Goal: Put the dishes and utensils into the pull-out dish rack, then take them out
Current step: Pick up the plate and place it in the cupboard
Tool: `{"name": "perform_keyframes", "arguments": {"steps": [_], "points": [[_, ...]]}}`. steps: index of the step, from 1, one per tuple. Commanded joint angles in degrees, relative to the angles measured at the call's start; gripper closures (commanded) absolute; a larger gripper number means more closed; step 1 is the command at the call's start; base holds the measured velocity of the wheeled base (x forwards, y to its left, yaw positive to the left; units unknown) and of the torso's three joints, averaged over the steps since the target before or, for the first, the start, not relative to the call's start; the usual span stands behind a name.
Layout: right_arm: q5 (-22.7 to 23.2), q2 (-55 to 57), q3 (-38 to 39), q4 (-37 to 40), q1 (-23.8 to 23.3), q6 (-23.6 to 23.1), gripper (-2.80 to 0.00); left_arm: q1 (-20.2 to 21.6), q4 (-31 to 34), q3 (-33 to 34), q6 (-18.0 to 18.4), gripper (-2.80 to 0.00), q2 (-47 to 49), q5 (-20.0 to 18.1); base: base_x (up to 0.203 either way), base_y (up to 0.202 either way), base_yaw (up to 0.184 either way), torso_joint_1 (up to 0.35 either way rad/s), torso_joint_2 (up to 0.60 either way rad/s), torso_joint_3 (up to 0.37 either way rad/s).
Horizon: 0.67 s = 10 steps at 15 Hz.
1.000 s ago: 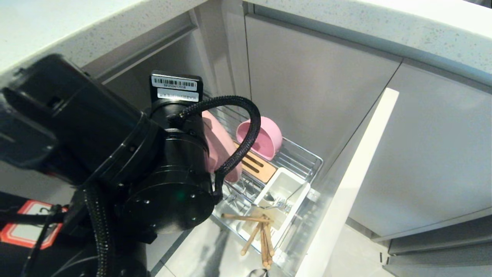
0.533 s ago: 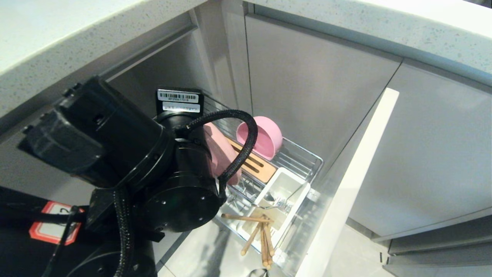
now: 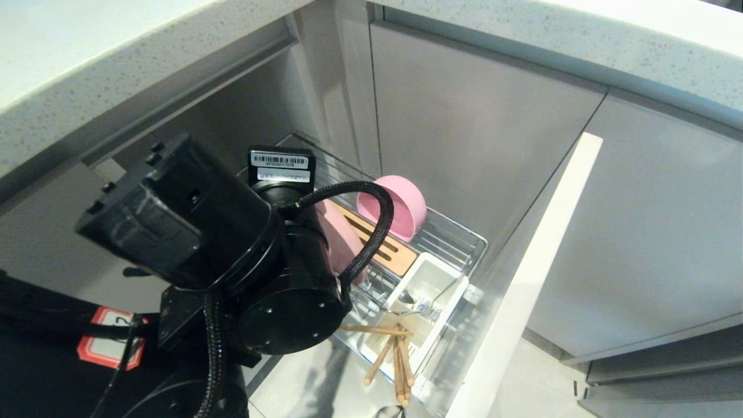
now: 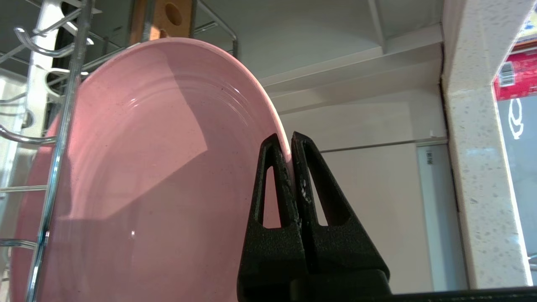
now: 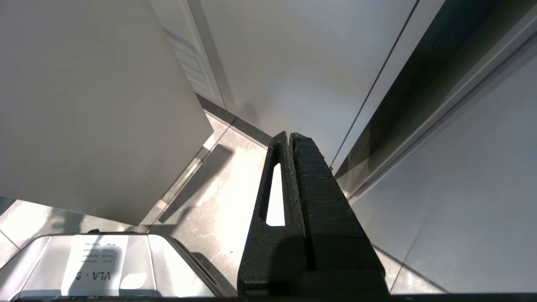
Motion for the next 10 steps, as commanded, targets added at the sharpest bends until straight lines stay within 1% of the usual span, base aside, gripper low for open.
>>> {"name": "perform_keyframes", "arguments": {"steps": [1,4,7,9,10], "points": [[-0.02,0.00,0.09,-0.01,0.02,0.01,0.00,0.12,-0.43,0.28,-0.47,0.00,0.13,0.44,0.000,0.000,0.000,0.000,0.00,0.000],[-0.02,0.00,0.00,-0.01,0.02,0.01,0.00,0.60,-0.47,0.59,-0.53,0.00,0.54,0.49,0.000,0.000,0.000,0.000,0.00,0.000],[-0.02,0.00,0.09,-0.01,0.02,0.01,0.00,1.09,0.28,0.98,-1.53,0.00,1.01,0.52,0.000,0.000,0.000,0.000,0.00,0.000],[-0.02,0.00,0.08,-0.01,0.08,0.01,0.00,1.26,2.30,0.98,-3.01,0.00,0.93,0.52,0.000,0.000,0.000,0.000,0.00,0.000],[-0.02,0.00,0.09,-0.01,0.02,0.01,0.00,1.26,3.99,0.98,-4.14,-1.08,0.90,0.52,0.000,0.000,0.000,0.000,0.00,0.000]]}}
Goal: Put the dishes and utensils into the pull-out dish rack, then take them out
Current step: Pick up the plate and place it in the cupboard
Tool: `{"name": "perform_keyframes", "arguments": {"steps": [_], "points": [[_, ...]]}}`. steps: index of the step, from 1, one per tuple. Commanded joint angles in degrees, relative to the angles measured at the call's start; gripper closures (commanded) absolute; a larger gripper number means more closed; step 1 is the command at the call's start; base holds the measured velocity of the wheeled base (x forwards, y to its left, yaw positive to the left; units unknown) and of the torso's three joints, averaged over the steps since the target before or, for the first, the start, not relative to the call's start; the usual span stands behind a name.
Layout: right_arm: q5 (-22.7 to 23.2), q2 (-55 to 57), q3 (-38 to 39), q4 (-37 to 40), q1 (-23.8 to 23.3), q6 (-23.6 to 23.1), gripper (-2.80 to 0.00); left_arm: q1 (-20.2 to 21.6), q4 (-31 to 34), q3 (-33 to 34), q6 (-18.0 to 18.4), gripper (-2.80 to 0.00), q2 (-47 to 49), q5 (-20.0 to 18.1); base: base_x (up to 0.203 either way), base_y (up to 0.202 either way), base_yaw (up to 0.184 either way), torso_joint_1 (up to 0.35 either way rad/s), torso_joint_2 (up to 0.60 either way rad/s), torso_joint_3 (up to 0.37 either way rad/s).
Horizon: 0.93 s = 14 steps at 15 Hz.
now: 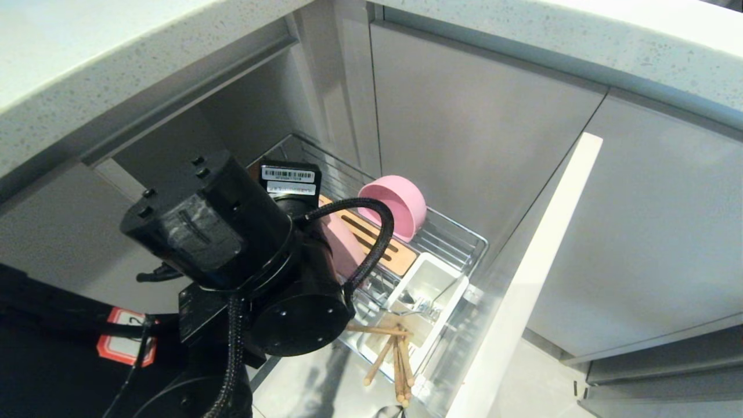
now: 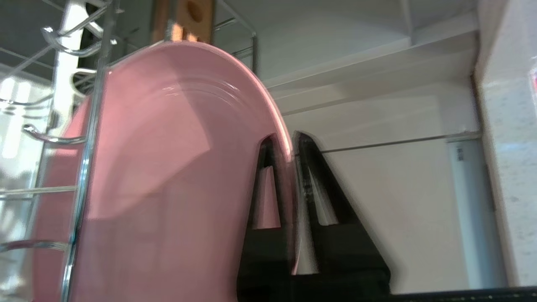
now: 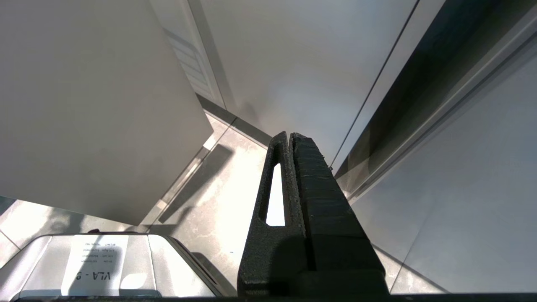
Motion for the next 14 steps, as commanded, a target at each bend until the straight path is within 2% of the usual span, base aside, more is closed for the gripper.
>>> {"name": "perform_keyframes", "arguments": {"steps": [1,3,7,14], "points": [[0.01,0.00,0.07,-0.01,0.05,0.01,0.00,0.05,1.17,0.01,-1.27,-2.80,-0.02,0.43,0.000,0.000,0.000,0.000,0.00,0.000],[0.01,0.00,0.08,-0.01,0.03,0.01,0.00,0.12,4.93,-0.07,-4.05,-2.80,-0.11,0.88,0.000,0.000,0.000,0.000,0.00,0.000],[0.01,0.00,0.09,-0.01,0.02,0.01,0.00,-0.03,7.23,-0.25,-4.15,-2.80,-0.91,1.97,0.000,0.000,0.000,0.000,0.00,0.000],[0.01,0.00,0.09,-0.01,0.03,0.01,0.00,-1.95,14.86,-0.52,-4.24,-2.80,-6.48,2.38,0.000,0.000,0.000,0.000,0.00,0.000]]}}
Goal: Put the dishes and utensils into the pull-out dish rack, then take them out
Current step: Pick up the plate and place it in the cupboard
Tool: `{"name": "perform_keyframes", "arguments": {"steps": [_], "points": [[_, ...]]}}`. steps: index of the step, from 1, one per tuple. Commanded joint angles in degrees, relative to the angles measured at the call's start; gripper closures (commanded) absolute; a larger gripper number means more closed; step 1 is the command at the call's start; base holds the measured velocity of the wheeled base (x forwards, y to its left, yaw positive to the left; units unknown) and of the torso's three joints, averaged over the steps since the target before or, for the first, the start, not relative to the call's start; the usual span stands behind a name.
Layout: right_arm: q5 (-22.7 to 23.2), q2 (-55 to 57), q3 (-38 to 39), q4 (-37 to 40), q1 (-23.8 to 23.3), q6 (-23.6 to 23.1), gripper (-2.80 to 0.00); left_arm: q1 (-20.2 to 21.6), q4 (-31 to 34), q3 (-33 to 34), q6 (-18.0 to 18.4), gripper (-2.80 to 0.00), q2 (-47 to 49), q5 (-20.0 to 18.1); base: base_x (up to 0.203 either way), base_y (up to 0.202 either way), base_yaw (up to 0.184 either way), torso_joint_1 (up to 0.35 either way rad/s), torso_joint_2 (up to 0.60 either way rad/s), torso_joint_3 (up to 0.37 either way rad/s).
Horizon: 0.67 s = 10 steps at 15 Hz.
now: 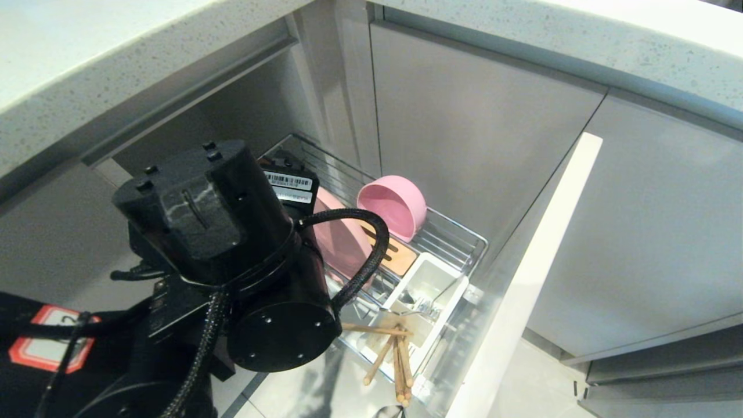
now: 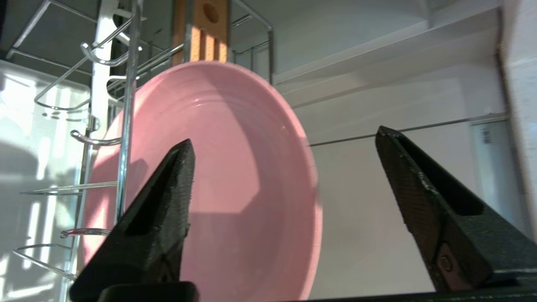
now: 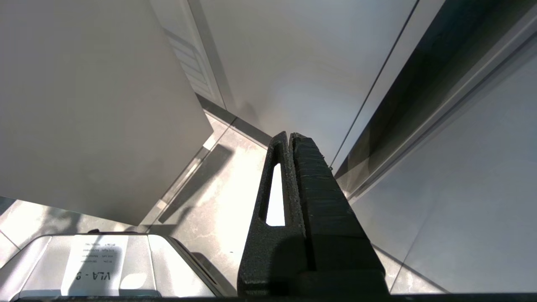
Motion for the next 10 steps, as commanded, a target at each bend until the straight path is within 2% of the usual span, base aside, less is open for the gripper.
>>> {"name": "perform_keyframes", "arguments": {"steps": [1,2,3,5,10], "points": [[0.01,0.00,0.09,-0.01,0.09,0.02,0.00,-0.78,0.55,-0.15,-0.30,-2.80,-2.43,0.45,0.000,0.000,0.000,0.000,0.00,0.000],[0.01,0.00,0.09,-0.01,0.03,0.02,0.00,-1.25,1.88,-0.39,-0.30,-2.80,-3.65,0.45,0.000,0.000,0.000,0.000,0.00,0.000],[0.01,0.00,0.09,-0.01,0.04,0.02,0.00,-1.79,3.77,-0.79,-0.30,0.00,-5.05,0.42,0.000,0.000,0.000,0.000,0.00,0.000],[0.01,0.00,0.01,-0.01,0.02,0.02,0.00,-2.07,9.23,-1.74,-0.21,0.00,-6.45,0.25,0.000,0.000,0.000,0.000,0.00,0.000],[0.01,0.00,0.08,-0.01,0.10,0.02,0.00,-2.17,34.14,-9.58,0.29,0.00,-9.43,-0.37,0.000,0.000,0.000,0.000,0.00,0.000]]}}
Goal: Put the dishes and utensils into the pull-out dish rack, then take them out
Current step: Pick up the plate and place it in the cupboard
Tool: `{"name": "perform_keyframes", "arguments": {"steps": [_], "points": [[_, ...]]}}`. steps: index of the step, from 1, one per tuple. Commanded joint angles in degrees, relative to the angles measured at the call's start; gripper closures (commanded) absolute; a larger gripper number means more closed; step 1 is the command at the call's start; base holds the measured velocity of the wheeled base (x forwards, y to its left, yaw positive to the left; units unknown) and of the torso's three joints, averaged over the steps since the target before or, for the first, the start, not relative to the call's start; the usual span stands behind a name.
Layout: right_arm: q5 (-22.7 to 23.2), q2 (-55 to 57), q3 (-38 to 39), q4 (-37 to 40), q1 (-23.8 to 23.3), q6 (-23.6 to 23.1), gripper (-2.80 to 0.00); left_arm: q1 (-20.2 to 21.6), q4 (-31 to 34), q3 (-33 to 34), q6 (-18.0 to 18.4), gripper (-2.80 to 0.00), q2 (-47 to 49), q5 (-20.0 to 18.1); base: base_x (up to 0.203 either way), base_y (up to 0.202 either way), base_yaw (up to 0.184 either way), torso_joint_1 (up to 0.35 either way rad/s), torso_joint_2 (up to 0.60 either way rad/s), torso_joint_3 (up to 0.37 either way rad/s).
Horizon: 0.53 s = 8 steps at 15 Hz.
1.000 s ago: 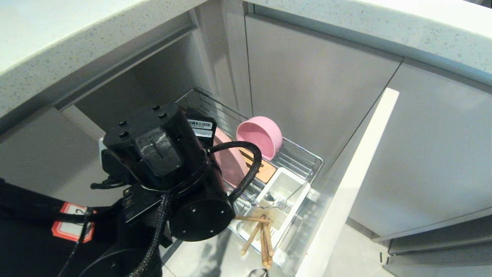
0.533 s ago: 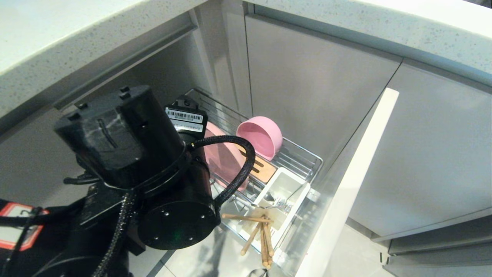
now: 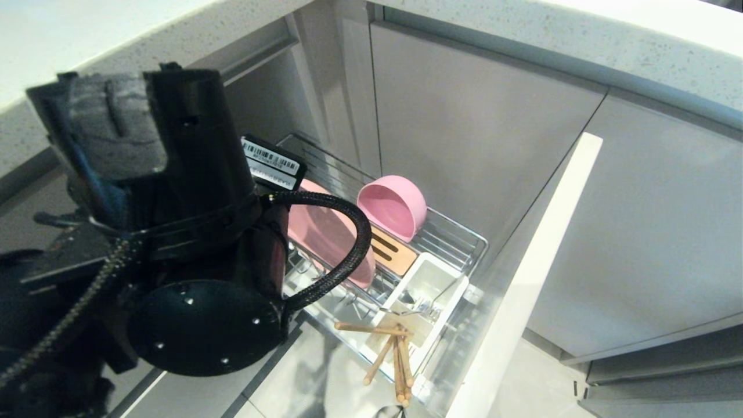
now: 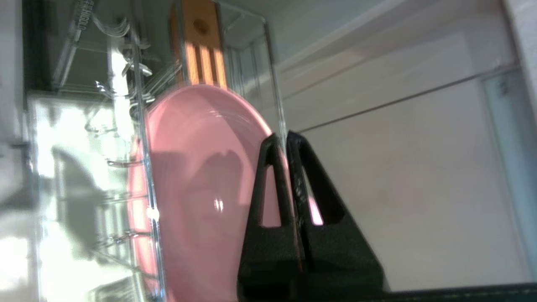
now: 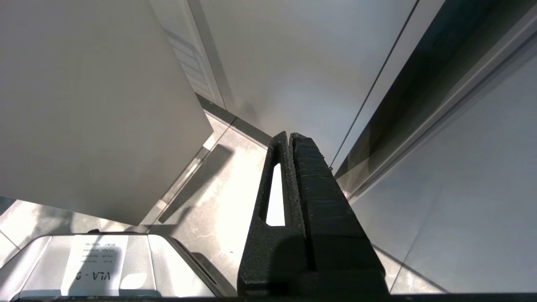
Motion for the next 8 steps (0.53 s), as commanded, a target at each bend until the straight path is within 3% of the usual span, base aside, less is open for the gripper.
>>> {"name": "perform_keyframes", "arguments": {"steps": [1,4,8], "points": [[0.01,0.00,0.09,-0.01,0.04,0.01,0.00,-0.03,8.49,-3.42,-0.32,0.00,-2.47,0.04,0.000,0.000,0.000,0.000,0.00,0.000],[0.01,0.00,0.08,-0.01,0.08,0.01,0.00,-0.03,15.64,-7.93,1.09,0.00,-4.72,-1.73,0.000,0.000,0.000,0.000,0.00,0.000],[0.01,0.00,0.09,-0.01,0.02,0.01,0.00,0.03,34.45,-18.44,6.19,0.00,-6.16,-2.46,0.000,0.000,0.000,0.000,0.00,0.000]]}}
